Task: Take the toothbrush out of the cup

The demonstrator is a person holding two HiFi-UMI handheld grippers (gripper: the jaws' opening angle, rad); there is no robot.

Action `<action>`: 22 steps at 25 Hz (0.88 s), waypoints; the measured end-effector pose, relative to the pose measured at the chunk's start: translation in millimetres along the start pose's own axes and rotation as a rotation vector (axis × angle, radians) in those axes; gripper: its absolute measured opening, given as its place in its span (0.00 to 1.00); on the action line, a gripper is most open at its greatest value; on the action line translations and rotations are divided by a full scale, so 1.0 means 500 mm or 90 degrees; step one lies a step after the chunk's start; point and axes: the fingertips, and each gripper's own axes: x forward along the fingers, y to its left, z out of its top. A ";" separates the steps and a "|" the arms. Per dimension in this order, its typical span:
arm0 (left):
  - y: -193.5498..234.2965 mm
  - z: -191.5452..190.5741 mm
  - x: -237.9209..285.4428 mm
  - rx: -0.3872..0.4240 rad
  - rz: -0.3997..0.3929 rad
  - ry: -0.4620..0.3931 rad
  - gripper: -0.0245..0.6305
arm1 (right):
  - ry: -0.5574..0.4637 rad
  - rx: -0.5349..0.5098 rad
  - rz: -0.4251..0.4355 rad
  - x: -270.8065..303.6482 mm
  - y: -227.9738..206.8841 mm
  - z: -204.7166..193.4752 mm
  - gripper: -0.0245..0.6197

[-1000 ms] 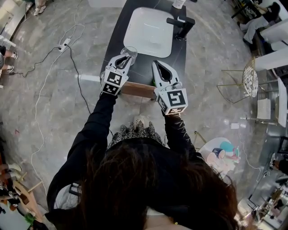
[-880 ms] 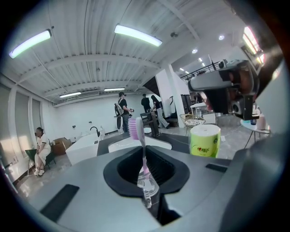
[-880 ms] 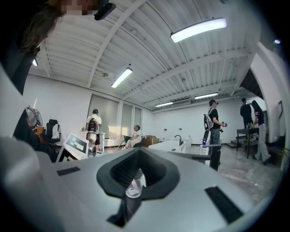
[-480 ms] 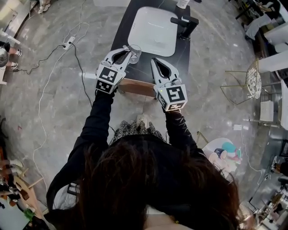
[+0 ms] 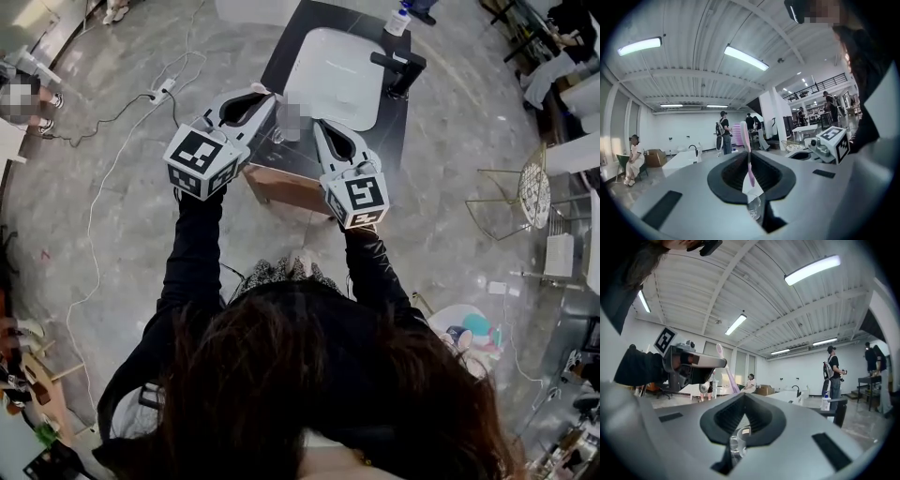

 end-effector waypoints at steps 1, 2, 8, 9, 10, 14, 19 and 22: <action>-0.003 0.011 -0.005 0.005 -0.004 0.001 0.08 | -0.002 -0.004 0.007 0.005 0.005 0.005 0.05; -0.006 0.021 -0.010 0.011 -0.008 0.002 0.08 | -0.003 -0.010 0.014 0.010 0.011 0.008 0.05; -0.027 0.067 -0.027 0.029 -0.046 0.018 0.08 | 0.018 -0.057 0.041 0.041 0.035 0.006 0.19; -0.032 0.072 -0.027 0.032 -0.055 0.025 0.08 | 0.019 -0.061 0.044 0.046 0.037 0.007 0.20; -0.037 0.076 -0.027 0.038 -0.063 0.033 0.08 | 0.019 -0.066 0.049 0.051 0.040 0.010 0.21; -0.056 0.083 -0.028 0.059 -0.092 0.057 0.08 | 0.022 -0.092 0.070 0.066 0.060 0.018 0.21; -0.067 0.077 -0.016 0.059 -0.121 0.073 0.08 | 0.037 -0.101 0.077 0.084 0.069 0.006 0.21; -0.070 0.076 -0.012 0.050 -0.132 0.072 0.08 | 0.039 -0.095 0.070 0.085 0.065 0.001 0.20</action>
